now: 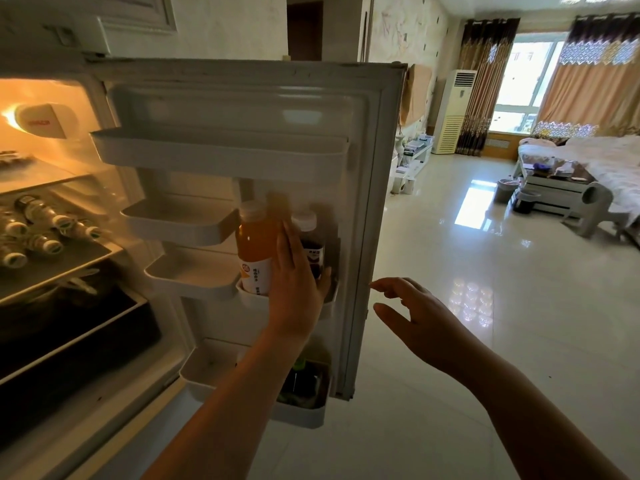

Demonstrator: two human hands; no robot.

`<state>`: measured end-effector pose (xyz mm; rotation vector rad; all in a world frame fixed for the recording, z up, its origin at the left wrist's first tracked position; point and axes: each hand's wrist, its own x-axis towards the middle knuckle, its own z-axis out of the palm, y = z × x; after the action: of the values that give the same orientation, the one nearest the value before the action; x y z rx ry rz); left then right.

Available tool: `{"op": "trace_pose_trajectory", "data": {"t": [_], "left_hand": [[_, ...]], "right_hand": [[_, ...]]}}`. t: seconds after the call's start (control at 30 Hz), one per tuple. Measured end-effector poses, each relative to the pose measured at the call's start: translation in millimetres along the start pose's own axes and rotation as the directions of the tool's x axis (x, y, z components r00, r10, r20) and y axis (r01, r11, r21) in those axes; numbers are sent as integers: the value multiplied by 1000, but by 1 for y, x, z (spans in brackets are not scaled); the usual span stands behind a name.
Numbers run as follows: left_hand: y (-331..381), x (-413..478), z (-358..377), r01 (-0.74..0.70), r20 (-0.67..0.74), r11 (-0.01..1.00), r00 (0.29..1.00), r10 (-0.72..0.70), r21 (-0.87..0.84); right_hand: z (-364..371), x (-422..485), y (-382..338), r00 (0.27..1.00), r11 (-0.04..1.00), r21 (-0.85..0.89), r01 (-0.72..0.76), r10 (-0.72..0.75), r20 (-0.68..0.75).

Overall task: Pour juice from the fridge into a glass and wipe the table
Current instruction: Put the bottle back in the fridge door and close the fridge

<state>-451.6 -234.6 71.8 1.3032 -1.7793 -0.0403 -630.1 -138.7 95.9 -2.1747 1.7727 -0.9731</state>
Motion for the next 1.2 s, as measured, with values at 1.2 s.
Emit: {"op": "trace_pose_trajectory", "data": {"t": [1.2], "left_hand": [[113,109,15,-746,639,104,625,449,657]], "right_hand": [[48,89,139,940,984,176,20,-79,332]]}}
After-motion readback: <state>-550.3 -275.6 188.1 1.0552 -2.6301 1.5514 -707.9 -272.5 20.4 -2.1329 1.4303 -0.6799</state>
